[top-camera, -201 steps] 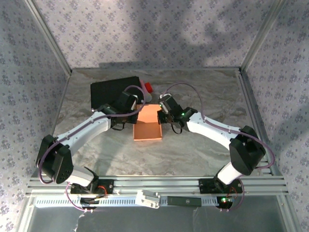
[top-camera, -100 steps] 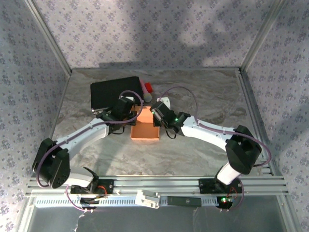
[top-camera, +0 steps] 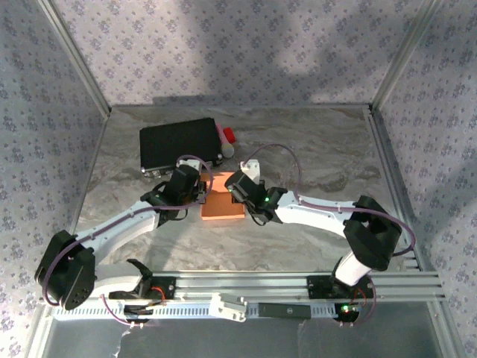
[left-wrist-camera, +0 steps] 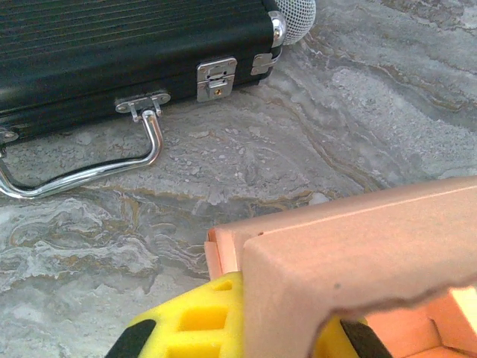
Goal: Fold the paper box
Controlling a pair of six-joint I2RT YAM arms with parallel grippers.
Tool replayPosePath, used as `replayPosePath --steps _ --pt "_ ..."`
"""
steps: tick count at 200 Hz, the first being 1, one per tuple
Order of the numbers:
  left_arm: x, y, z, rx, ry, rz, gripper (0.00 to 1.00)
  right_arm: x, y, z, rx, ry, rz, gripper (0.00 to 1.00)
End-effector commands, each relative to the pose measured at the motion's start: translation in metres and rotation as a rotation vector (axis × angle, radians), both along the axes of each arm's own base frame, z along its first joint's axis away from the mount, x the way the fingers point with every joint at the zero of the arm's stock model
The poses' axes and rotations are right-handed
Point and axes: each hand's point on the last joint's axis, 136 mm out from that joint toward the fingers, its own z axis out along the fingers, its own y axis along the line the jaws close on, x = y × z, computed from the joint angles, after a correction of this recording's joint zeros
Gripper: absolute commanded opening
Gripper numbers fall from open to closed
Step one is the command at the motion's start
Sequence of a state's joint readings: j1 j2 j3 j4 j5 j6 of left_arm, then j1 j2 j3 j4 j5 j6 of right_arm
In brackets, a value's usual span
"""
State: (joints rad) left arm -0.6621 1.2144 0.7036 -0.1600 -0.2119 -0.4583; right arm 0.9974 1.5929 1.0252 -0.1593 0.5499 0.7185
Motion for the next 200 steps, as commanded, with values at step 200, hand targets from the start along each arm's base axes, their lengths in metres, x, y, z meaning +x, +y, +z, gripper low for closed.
replayPosePath --steps 200 --pt "-0.05 -0.024 -0.016 -0.087 -0.235 -0.058 0.01 -0.047 -0.02 -0.056 -0.093 -0.054 0.02 0.06"
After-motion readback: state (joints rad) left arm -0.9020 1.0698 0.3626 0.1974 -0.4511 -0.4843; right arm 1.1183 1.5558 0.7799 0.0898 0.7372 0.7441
